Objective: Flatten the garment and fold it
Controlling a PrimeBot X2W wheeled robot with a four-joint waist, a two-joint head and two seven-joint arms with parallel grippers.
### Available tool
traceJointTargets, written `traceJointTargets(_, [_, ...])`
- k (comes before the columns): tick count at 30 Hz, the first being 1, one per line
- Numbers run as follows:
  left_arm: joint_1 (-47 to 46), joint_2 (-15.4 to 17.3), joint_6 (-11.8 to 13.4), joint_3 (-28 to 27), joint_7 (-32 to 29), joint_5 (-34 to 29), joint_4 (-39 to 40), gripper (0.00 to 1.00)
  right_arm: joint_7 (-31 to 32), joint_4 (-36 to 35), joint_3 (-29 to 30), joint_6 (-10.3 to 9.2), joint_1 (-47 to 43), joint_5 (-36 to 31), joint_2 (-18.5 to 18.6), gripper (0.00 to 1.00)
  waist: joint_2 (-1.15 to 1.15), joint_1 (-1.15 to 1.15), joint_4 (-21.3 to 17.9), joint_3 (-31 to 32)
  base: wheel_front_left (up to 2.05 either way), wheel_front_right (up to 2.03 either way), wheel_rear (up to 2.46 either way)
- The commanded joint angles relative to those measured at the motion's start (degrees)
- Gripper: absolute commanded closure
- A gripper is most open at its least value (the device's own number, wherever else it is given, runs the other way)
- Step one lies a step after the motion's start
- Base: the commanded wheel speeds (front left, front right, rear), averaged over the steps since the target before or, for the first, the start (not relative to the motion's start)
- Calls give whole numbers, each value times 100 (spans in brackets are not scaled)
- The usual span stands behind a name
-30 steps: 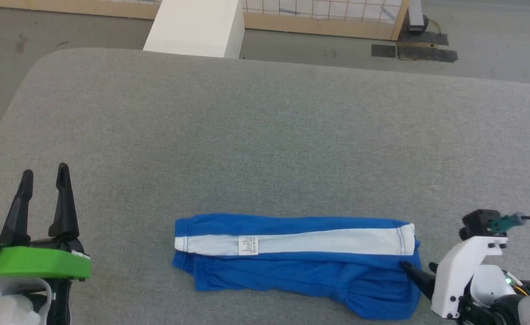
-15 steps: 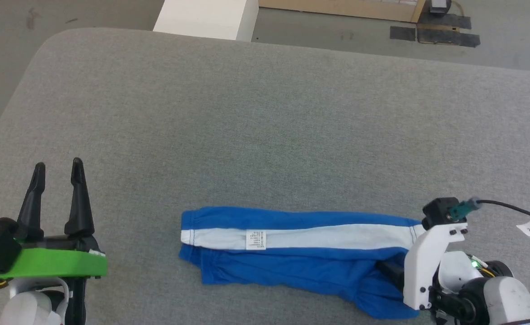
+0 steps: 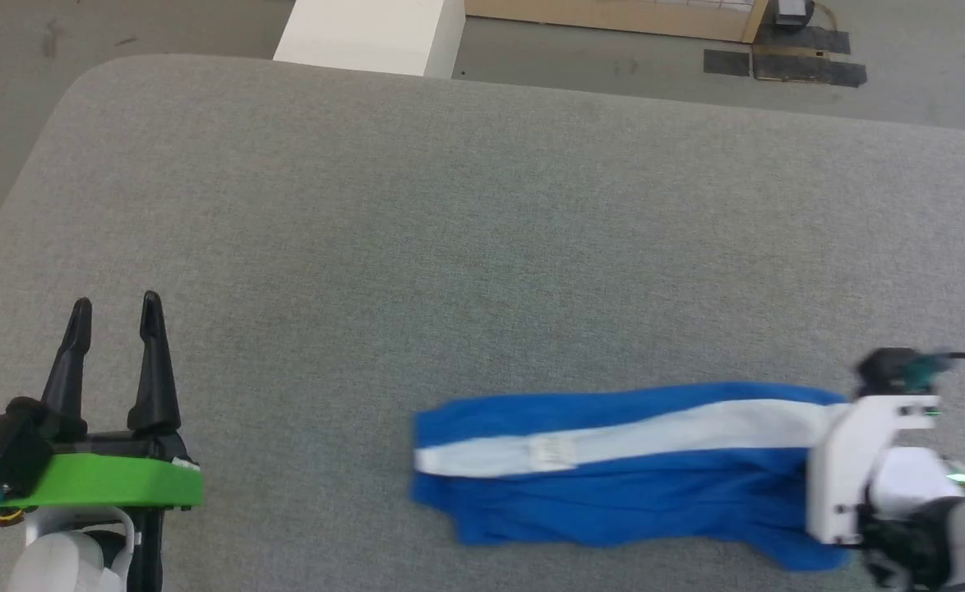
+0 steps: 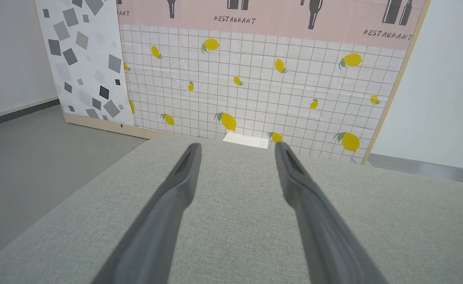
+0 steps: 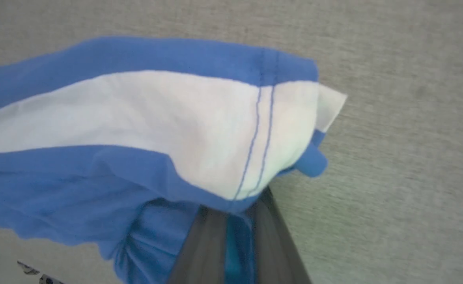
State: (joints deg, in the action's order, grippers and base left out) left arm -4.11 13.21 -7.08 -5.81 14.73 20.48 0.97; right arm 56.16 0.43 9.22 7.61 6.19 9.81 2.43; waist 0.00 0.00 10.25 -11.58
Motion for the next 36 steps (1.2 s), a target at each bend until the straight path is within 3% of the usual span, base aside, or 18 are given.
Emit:
traceJointTargets(1, [4,37,-39,24,27,10,-7,0,79,-18,199,-12,21,-157,104,100,0,0,-18,1,0,0,0])
traceJointTargets(7, [6,74,-40,107,27,36,-21,0,365,-78,1005,-12,16,-737,288,100,0,0,-75,35,0,0,0])
traceJointTargets(11, [26,70,-40,143,27,34,-44,0,452,-135,1018,-12,3,-856,408,100,0,0,-86,125,0,0,0])
traceJointTargets(19, [238,-48,-40,98,27,67,-40,0,1314,-1374,10,-12,-326,-321,752,100,0,0,-150,346,0,0,0])
traceJointTargets(25, [344,-148,-40,124,27,85,-30,0,1881,-2250,-650,-12,-475,289,523,100,0,0,-165,387,0,0,0])
traceJointTargets(30, [350,-166,-40,189,27,114,-43,0,1796,-2125,-1193,-12,-374,590,244,100,0,0,-124,381,0,0,0])
traceJointTargets(36, [341,-162,-40,333,27,168,-75,0,1287,-1473,-1737,-12,-130,749,75,100,0,0,61,351,0,0,0])
